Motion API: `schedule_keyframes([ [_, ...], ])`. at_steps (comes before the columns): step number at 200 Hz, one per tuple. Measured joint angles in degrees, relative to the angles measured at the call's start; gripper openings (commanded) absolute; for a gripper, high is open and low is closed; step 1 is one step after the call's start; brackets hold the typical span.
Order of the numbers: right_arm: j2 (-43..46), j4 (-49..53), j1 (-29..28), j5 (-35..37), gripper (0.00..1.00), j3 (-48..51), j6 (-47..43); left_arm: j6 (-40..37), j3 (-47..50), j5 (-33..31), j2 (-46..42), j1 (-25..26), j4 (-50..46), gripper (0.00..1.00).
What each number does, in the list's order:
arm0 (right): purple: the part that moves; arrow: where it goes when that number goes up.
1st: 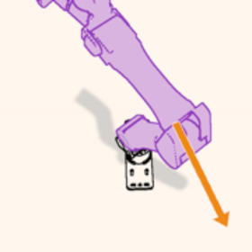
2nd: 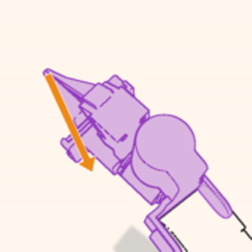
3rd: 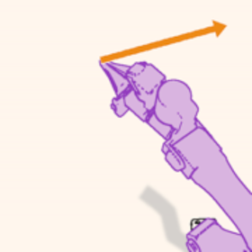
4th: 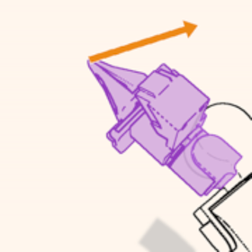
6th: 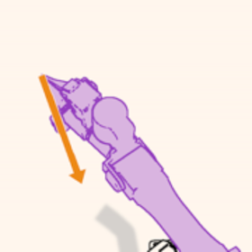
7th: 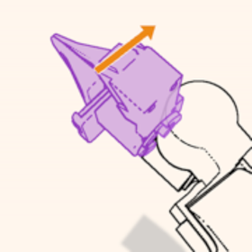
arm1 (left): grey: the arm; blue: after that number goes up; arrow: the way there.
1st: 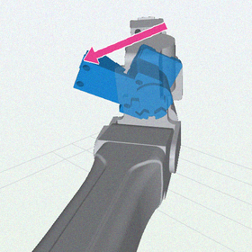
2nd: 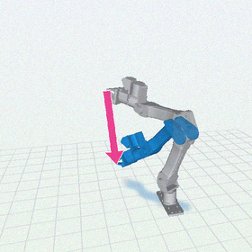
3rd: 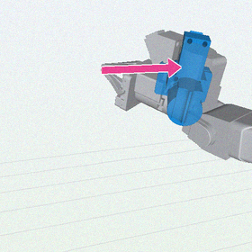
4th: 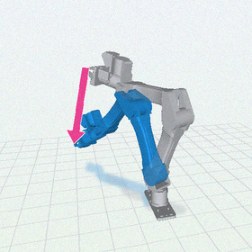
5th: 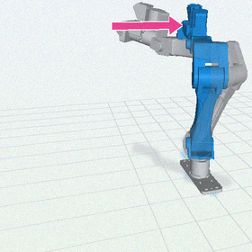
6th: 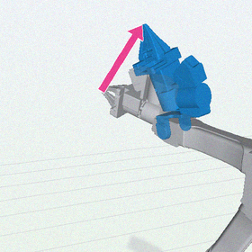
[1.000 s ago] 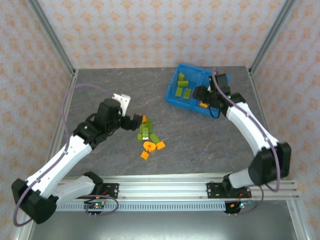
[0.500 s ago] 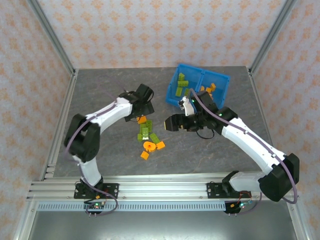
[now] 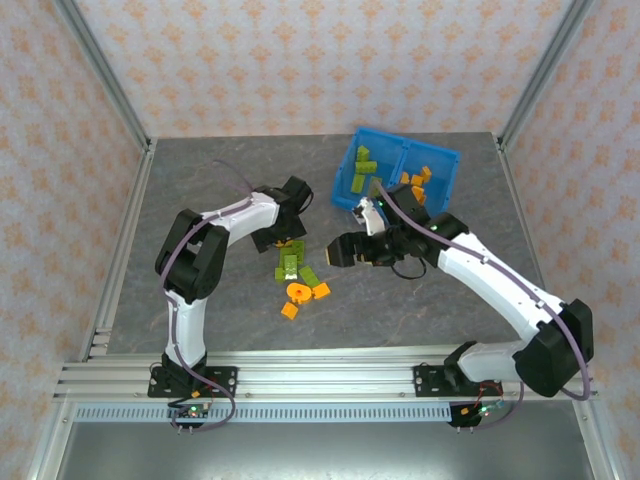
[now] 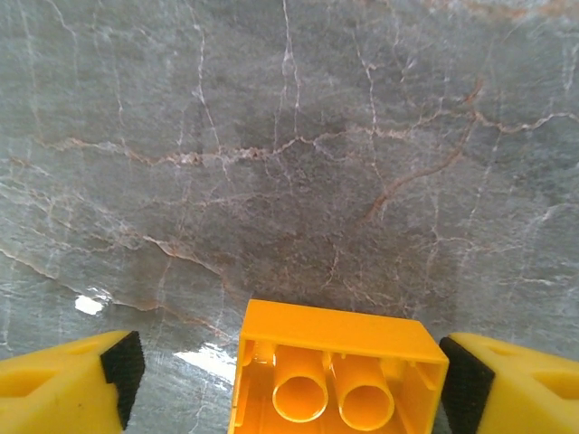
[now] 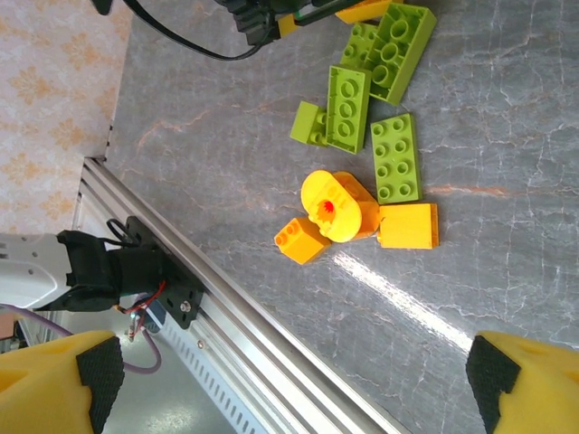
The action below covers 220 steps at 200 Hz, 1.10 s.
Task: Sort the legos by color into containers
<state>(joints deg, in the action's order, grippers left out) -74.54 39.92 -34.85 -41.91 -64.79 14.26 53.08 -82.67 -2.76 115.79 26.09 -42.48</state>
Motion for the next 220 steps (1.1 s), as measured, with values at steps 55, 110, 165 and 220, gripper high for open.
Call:
schedule_keyframes([
  [55, -1.88, 0.20, -0.02, 1.42, 0.99, 0.00, 0.09, -0.48, 0.00, 1.44, -0.13, 0.02, -0.15, 0.44],
  [110, -0.74, 0.20, -0.15, 7.02, 0.98, -0.04, 1.60, -2.01, -1.27, 2.43, -2.82, 0.98, -1.64, 0.40],
  [165, 16.98, -0.55, -0.31, 31.30, 0.99, 2.45, 6.45, -9.38, -26.88, -2.21, -4.96, 16.00, -1.66, 0.43],
  [220, 29.53, 0.22, -0.31, 45.92, 0.99, 7.41, 11.50, -16.20, -55.89, -3.74, 15.80, 22.49, 7.72, 0.45],
])
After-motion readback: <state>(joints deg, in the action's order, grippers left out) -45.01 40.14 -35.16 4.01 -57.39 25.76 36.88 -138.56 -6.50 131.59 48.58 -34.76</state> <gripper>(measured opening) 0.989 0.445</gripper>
